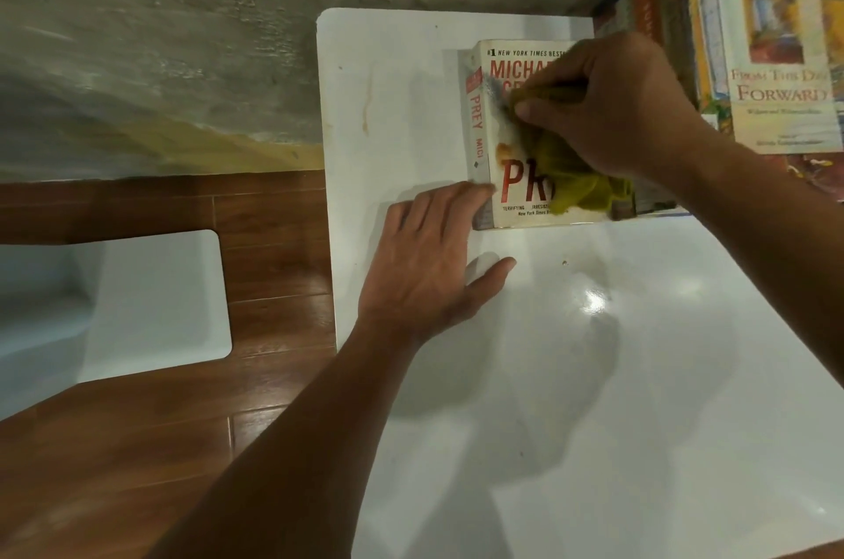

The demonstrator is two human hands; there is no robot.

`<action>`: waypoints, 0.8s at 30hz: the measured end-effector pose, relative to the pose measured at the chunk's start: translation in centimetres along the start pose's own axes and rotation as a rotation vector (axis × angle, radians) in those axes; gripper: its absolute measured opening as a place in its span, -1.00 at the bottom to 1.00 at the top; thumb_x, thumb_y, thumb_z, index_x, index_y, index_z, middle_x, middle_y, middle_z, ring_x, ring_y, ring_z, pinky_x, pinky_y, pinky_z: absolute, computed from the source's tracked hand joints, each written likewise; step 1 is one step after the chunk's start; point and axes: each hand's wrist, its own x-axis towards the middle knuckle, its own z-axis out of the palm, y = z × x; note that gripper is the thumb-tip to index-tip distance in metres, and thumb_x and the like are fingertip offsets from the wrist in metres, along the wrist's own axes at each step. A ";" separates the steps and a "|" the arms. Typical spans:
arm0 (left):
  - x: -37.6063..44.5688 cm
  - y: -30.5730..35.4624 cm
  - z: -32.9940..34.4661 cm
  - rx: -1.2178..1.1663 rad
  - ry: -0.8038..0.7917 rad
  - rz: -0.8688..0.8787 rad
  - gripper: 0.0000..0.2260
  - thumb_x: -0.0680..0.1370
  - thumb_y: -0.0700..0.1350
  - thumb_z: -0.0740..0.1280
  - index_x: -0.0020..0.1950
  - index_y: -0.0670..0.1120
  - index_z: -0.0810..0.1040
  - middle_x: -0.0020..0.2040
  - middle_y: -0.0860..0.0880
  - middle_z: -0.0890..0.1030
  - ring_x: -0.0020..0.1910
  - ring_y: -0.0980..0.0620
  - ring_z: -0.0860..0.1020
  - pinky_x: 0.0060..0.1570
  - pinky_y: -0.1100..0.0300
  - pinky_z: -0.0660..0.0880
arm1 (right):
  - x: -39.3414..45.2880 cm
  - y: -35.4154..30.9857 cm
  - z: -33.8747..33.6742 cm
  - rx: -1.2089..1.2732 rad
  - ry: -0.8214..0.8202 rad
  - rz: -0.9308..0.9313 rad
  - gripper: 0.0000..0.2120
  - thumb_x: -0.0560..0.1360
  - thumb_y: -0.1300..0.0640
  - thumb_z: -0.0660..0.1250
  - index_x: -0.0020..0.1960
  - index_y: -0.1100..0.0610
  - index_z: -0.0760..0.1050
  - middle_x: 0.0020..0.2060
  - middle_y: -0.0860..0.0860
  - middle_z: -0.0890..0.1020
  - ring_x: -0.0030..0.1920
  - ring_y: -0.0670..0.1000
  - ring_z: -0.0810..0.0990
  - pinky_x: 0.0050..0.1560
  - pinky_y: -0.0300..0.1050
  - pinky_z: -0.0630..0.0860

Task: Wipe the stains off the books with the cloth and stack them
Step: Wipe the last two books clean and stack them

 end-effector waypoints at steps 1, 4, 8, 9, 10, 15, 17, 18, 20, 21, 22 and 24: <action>0.0 0.0 0.0 0.003 -0.005 -0.015 -0.43 0.53 0.27 0.30 0.42 -0.04 0.41 0.36 -0.03 0.54 0.26 -0.02 0.51 0.28 0.10 0.34 | 0.4 -0.2 0.2 -0.003 -0.007 -0.006 -0.73 0.56 -0.08 0.35 0.22 -0.05 0.61 0.06 -0.21 0.55 -0.30 -0.26 0.51 -0.37 -0.48 0.41; 0.0 0.0 0.3 0.045 0.008 -0.008 -0.40 0.53 0.30 0.26 0.41 -0.07 0.44 0.35 -0.03 0.55 0.27 -0.04 0.53 0.29 0.12 0.28 | 0.7 -0.7 1.0 -0.055 -0.047 -0.076 -0.76 0.58 -0.05 0.35 0.22 -0.05 0.61 0.14 -0.13 0.60 -0.34 -0.20 0.58 -0.39 -0.45 0.48; 0.0 -0.1 0.5 0.099 0.022 0.001 -0.38 0.53 0.33 0.22 0.40 -0.08 0.46 0.35 -0.04 0.56 0.27 -0.06 0.53 0.30 0.03 0.38 | 0.1 -0.9 1.4 -0.093 -0.068 -0.118 -0.70 0.55 0.00 0.40 0.27 -0.01 0.61 0.18 -0.08 0.59 -0.29 -0.11 0.60 -0.33 -0.43 0.49; 0.0 -0.1 0.5 0.102 0.022 -0.001 -0.38 0.53 0.33 0.23 0.40 -0.08 0.46 0.35 -0.04 0.56 0.28 -0.05 0.52 0.31 0.02 0.39 | 0.0 -0.8 1.5 -0.098 -0.080 -0.118 -0.70 0.55 0.00 0.41 0.27 0.00 0.61 0.19 -0.08 0.59 -0.28 -0.11 0.60 -0.32 -0.44 0.48; 0.1 -0.1 0.4 0.102 0.024 0.000 -0.38 0.53 0.32 0.24 0.40 -0.08 0.46 0.35 -0.04 0.56 0.28 -0.05 0.51 0.31 0.02 0.39 | -0.1 -0.8 1.5 -0.102 -0.090 -0.116 -0.69 0.54 0.00 0.41 0.26 0.01 0.61 0.19 -0.08 0.60 -0.26 -0.09 0.62 -0.30 -0.43 0.48; 0.1 -0.1 0.4 0.099 0.024 0.000 -0.39 0.53 0.32 0.26 0.40 -0.09 0.47 0.35 -0.04 0.55 0.28 -0.04 0.49 0.30 0.03 0.40 | -1.4 -0.7 1.8 -0.081 -0.123 -0.068 -0.67 0.53 0.05 0.43 0.28 0.07 0.58 0.24 -0.05 0.58 0.02 0.06 0.68 -0.25 -0.46 0.38; 0.1 -0.1 0.3 0.102 0.037 0.007 -0.39 0.54 0.32 0.25 0.39 -0.10 0.48 0.34 -0.05 0.56 0.28 -0.04 0.49 0.29 0.04 0.40 | -2.3 -0.7 1.8 -0.090 -0.119 -0.093 -0.66 0.54 0.10 0.43 0.30 0.08 0.58 0.21 -0.05 0.57 0.13 0.09 0.64 -0.11 -0.45 0.35; 0.1 -0.2 0.4 0.108 0.048 0.017 -0.39 0.54 0.32 0.24 0.39 -0.11 0.49 0.33 -0.06 0.57 0.27 -0.05 0.50 0.28 0.05 0.41 | -2.7 -0.6 1.9 -0.095 -0.125 -0.108 -0.66 0.53 0.11 0.43 0.30 0.09 0.58 0.20 -0.04 0.57 0.18 0.10 0.62 -0.02 -0.39 0.37; 0.0 -0.3 0.4 0.113 0.065 0.042 -0.38 0.54 0.32 0.25 0.38 -0.14 0.51 0.32 -0.09 0.58 0.27 -0.07 0.51 0.27 0.05 0.41 | -3.6 -0.6 2.0 -0.090 -0.160 -0.109 -0.66 0.53 0.13 0.43 0.29 0.13 0.59 0.18 -0.04 0.57 0.27 0.10 0.56 0.12 -0.27 0.39; 0.0 -0.3 0.4 0.116 0.072 0.049 -0.38 0.54 0.32 0.27 0.37 -0.15 0.51 0.32 -0.09 0.58 0.27 -0.08 0.52 0.27 0.05 0.41 | -4.0 -0.5 2.0 -0.077 -0.184 -0.100 -0.68 0.52 0.13 0.43 0.26 0.14 0.60 0.17 -0.04 0.58 0.29 0.09 0.54 0.17 -0.24 0.39; -0.1 -0.4 0.4 0.119 0.075 0.052 -0.37 0.53 0.31 0.28 0.37 -0.15 0.51 0.32 -0.10 0.58 0.28 -0.08 0.52 0.27 0.05 0.41 | -4.4 -0.4 2.1 -0.062 -0.208 -0.091 -0.69 0.51 0.12 0.43 0.24 0.14 0.62 0.16 -0.04 0.58 0.28 0.08 0.53 0.21 -0.24 0.39; -0.1 -0.4 0.5 0.127 0.078 0.052 -0.37 0.53 0.32 0.28 0.37 -0.14 0.51 0.32 -0.09 0.58 0.28 -0.07 0.51 0.27 0.05 0.41 | -4.7 -0.2 1.8 -0.038 -0.270 -0.066 -0.71 0.49 0.10 0.46 0.20 0.10 0.64 0.15 -0.05 0.61 0.22 0.05 0.57 0.14 -0.33 0.39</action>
